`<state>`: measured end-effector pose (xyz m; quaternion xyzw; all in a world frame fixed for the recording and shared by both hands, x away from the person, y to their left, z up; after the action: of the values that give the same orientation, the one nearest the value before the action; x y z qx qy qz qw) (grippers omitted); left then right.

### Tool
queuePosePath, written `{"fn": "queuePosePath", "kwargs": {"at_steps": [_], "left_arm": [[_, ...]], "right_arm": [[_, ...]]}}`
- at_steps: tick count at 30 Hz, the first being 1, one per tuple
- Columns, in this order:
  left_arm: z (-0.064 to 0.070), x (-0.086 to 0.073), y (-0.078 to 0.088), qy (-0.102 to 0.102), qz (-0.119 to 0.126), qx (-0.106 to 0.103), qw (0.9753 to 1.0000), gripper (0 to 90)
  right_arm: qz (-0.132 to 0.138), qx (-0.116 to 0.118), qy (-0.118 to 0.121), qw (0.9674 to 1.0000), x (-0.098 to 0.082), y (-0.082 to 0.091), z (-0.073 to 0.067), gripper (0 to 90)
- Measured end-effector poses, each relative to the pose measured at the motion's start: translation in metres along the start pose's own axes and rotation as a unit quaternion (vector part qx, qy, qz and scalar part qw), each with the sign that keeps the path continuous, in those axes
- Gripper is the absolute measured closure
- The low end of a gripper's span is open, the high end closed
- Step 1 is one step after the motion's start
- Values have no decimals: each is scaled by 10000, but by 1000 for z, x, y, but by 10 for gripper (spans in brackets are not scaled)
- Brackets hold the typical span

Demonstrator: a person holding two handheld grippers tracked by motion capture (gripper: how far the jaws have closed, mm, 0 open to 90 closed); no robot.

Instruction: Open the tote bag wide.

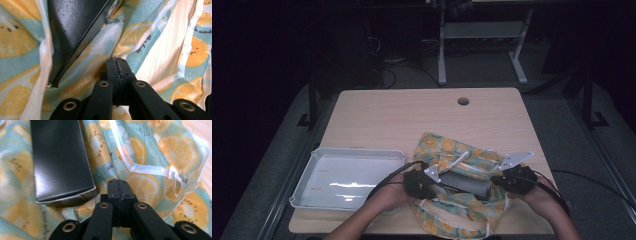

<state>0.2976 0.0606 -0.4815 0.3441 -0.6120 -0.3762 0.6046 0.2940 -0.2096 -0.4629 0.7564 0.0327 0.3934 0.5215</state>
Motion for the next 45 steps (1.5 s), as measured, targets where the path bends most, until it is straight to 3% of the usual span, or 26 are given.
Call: {"fn": "queuePosePath", "kwargs": {"at_steps": [11,20,22,26,36,40,45], "left_arm": [[0,0,0,-2,3,-12,10000,897],[0,-1,0,-30,-15,-8,10000,897],[0,-1,0,-39,-23,-8,10000,897],[-1,-1,0,-15,-10,-25,10000,896],[0,0,0,16,16,-9,10000,896],[0,0,0,14,18,-8,10000,896],[0,0,0,6,2,-13,10000,897]], "right_arm": [[-350,15,-78,9994,-11,-18,7,889],[-296,59,-227,9993,-14,-19,9,885],[-292,92,-263,9992,-14,-19,8,841],[-140,127,-375,9991,-12,-11,9,808],[387,56,-373,9985,-3,23,5,733],[558,166,-291,9979,-1,37,-5,732],[645,529,-39,9965,-2,47,-32,820]]}}
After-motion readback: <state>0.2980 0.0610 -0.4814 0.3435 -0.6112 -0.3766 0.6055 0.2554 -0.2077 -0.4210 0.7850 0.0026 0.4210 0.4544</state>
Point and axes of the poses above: each handheld gripper's, and its own axes: y roughly backward along the jaws, x roughly out of its top, z roughly to its right, the point moved 4 cm from there along -y, roughly forward along the jaws, and after that the axes turned 14 degrees about -y, right-handed, at the moved point
